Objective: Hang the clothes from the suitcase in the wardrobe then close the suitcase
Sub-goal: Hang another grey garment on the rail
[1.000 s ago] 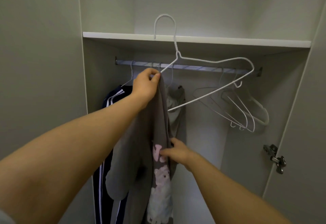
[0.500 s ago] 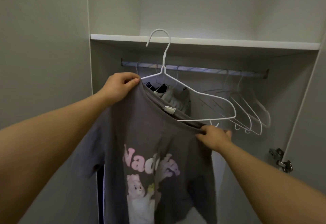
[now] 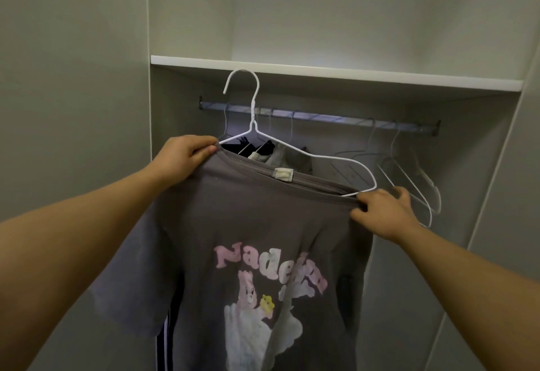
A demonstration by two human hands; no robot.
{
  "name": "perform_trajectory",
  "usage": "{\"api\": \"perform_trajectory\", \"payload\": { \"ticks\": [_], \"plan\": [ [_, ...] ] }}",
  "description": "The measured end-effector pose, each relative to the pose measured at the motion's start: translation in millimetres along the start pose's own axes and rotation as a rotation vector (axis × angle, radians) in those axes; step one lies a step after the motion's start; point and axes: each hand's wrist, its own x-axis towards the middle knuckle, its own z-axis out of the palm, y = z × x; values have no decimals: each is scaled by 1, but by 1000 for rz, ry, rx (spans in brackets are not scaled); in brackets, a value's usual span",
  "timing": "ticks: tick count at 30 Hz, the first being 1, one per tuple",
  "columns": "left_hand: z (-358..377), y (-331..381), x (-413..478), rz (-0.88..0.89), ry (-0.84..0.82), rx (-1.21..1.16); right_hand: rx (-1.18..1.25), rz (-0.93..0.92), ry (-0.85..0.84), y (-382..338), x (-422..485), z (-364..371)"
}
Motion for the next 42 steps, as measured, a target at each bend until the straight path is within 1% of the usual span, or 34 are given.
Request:
{"api": "perform_trajectory", "payload": {
  "ticks": [4,7,11,13,15,16,18,19,22,23,25,28,32,34,36,37,39,42],
  "plan": [
    [4,0,-9,53,109,-17,-94,-4,-41,4,0,-8],
    [3,-3,-18,121,154,92,-117,-26,-33,7,2,-11],
    [-6,-6,-23,224,59,185,-160,-57,-38,9,5,-11],
    [-7,-2,-26,225,-64,188,-183,-56,-33,8,4,-13],
    [-3,-5,-27,245,-134,197,-178,-62,-43,6,6,-15],
    [-1,-3,-28,238,-134,201,-147,-78,-51,4,7,-17],
    [4,-2,-24,241,-31,183,-59,-123,-30,-2,13,-17],
    [6,-2,-21,227,-6,159,4,-136,7,-6,17,-15],
    [8,5,-18,198,9,152,331,-80,174,-20,23,-11],
    [9,7,-18,188,5,154,426,-58,199,-24,24,-12],
    [12,11,-17,185,-5,156,538,-65,164,-32,26,-15],
    [23,20,-14,234,-59,185,661,-100,85,-52,28,-17],
    [33,27,-7,228,-71,204,932,8,104,-62,26,-15],
    [33,27,-5,196,-96,188,893,-22,38,-58,23,-19],
    [32,24,-3,155,-146,178,742,-50,-44,-50,17,-23],
    [30,21,-3,142,-170,185,681,-33,-52,-45,14,-24],
    [27,12,-4,120,-217,197,628,31,-7,-36,9,-22],
    [25,5,-6,98,-294,200,671,106,53,-30,2,-18]
  ]
}}
